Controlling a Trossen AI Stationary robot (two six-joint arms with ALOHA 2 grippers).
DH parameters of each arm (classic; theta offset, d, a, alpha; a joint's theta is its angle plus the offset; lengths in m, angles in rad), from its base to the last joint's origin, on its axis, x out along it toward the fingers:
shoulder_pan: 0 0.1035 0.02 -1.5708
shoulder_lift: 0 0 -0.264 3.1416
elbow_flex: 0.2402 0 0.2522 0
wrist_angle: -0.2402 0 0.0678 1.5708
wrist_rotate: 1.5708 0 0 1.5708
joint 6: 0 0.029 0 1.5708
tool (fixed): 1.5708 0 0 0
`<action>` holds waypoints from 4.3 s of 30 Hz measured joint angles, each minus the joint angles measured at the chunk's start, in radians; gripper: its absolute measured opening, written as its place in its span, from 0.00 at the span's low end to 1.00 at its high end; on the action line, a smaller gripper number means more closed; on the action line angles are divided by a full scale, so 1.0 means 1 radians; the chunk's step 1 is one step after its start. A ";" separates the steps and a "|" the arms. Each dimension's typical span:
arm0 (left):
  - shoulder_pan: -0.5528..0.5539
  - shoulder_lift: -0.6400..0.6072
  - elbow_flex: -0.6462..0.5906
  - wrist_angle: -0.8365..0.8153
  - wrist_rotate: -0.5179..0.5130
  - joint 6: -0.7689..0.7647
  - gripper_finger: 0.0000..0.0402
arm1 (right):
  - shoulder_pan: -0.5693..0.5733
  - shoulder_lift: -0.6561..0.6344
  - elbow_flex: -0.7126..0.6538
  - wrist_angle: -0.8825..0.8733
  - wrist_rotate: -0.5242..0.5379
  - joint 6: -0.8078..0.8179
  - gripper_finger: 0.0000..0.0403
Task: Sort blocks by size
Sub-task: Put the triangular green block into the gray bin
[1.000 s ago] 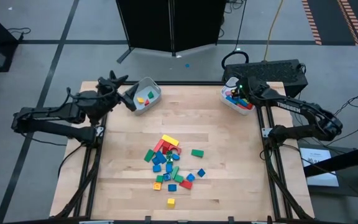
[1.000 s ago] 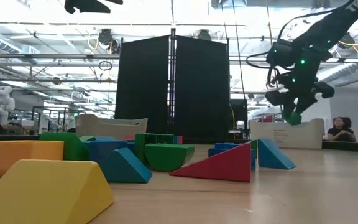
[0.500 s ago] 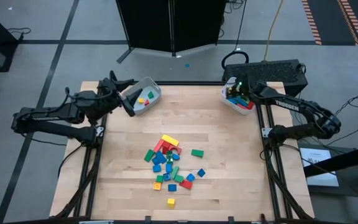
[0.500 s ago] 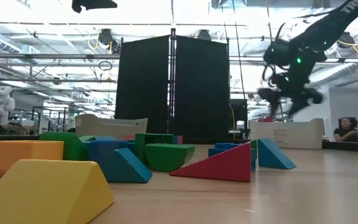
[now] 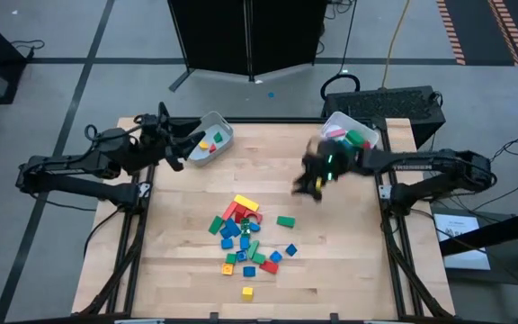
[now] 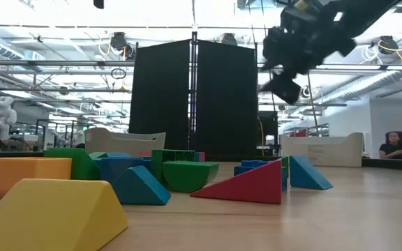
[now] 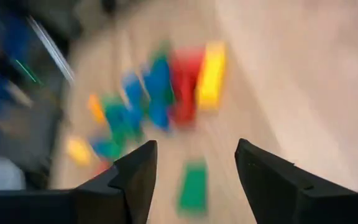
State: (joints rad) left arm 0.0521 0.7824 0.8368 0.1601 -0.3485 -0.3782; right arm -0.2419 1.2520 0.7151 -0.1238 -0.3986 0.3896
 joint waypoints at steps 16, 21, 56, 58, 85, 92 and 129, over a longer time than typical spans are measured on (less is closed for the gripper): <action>0.000 0.009 0.000 0.025 0.010 -0.035 0.70 | 0.407 0.310 0.000 0.132 0.461 0.041 0.63; 0.000 0.009 0.000 -0.032 0.108 -0.036 0.70 | 0.441 0.451 0.000 0.185 0.538 0.102 0.74; 0.034 0.005 0.000 -0.115 -0.031 -0.051 0.70 | 0.029 0.380 0.395 0.267 0.619 -0.328 0.26; 0.046 0.003 0.000 -0.117 -0.031 -0.048 0.70 | -0.020 0.445 0.488 0.297 0.543 -0.371 0.26; 0.063 -0.018 0.000 0.006 -0.032 0.044 0.70 | -0.187 1.327 1.564 0.051 0.132 -0.066 0.55; 0.064 -0.018 0.000 0.006 0.004 0.040 0.70 | -0.199 1.290 1.564 0.031 0.046 -0.053 0.75; 0.063 -0.264 0.000 -0.595 -0.252 -0.042 0.70 | 0.262 1.256 1.564 -0.524 0.109 -0.873 0.66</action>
State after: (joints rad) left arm 0.1154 0.5182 0.8368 -0.4351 -0.6003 -0.4203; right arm 0.0206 2.5084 2.2787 -0.6474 -0.2895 -0.4833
